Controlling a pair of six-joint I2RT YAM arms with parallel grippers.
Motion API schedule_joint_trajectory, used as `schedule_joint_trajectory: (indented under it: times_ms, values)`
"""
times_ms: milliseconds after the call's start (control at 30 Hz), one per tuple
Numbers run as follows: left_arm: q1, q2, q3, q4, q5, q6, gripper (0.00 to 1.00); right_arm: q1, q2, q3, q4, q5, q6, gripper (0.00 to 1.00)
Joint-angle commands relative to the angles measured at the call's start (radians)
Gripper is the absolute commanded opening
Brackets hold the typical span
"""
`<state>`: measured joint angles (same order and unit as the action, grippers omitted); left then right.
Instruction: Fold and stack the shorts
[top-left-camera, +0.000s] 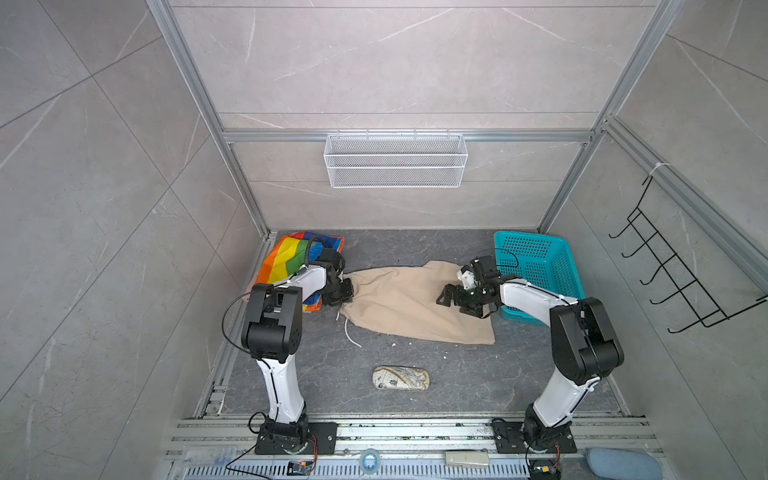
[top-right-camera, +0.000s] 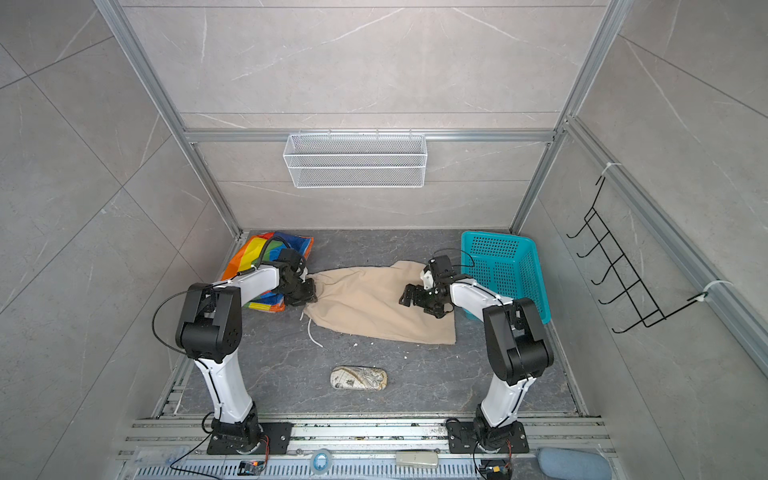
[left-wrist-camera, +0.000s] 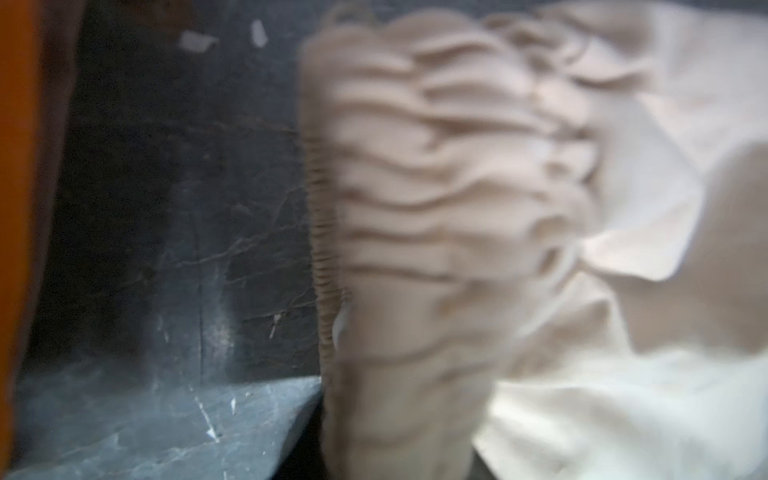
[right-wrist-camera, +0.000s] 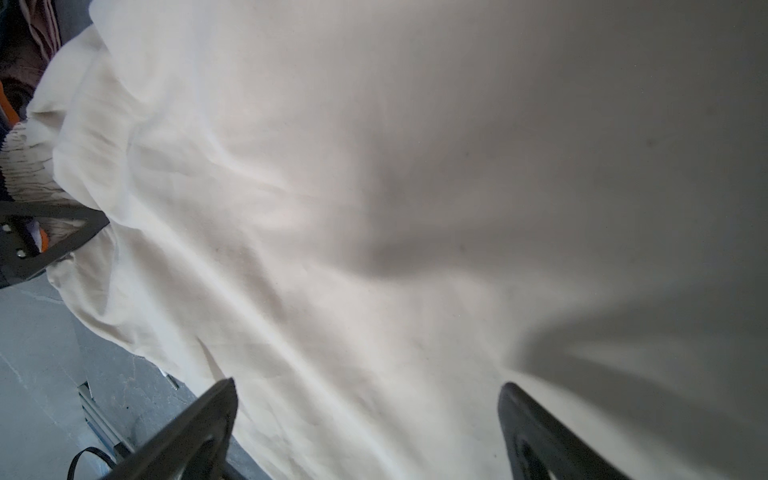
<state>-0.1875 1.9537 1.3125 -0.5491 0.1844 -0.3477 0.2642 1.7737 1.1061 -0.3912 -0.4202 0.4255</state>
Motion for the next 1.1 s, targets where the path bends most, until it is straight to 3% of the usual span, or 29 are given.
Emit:
schedule_joint_trajectory:
  times_ms: [0, 33, 367, 733, 967, 1067]
  values:
    - [-0.004, 0.005, 0.018, -0.038, -0.045, 0.028, 0.04, 0.000, -0.020, 0.014, -0.012, -0.003, 0.002, 0.99]
    - [-0.005, 0.001, 0.024, -0.052, -0.060, 0.030, 0.00, 0.000, -0.023, 0.013, -0.016, -0.002, 0.002, 0.99]
    - [-0.004, -0.065, 0.076, -0.125, -0.102, 0.004, 0.00, -0.002, -0.053, 0.011, -0.045, 0.015, -0.007, 0.99]
    - [-0.007, -0.201, 0.229, -0.301, -0.196, 0.064, 0.00, -0.009, -0.057, 0.014, -0.064, 0.064, 0.017, 0.99]
    - [-0.020, -0.228, 0.312, -0.381, -0.240, 0.101, 0.00, 0.005, -0.046, 0.003, 0.003, 0.023, 0.096, 0.99]
    - [-0.039, -0.222, 0.336, -0.400, -0.250, 0.103, 0.00, 0.053, -0.052, 0.017, 0.089, -0.001, 0.198, 0.99]
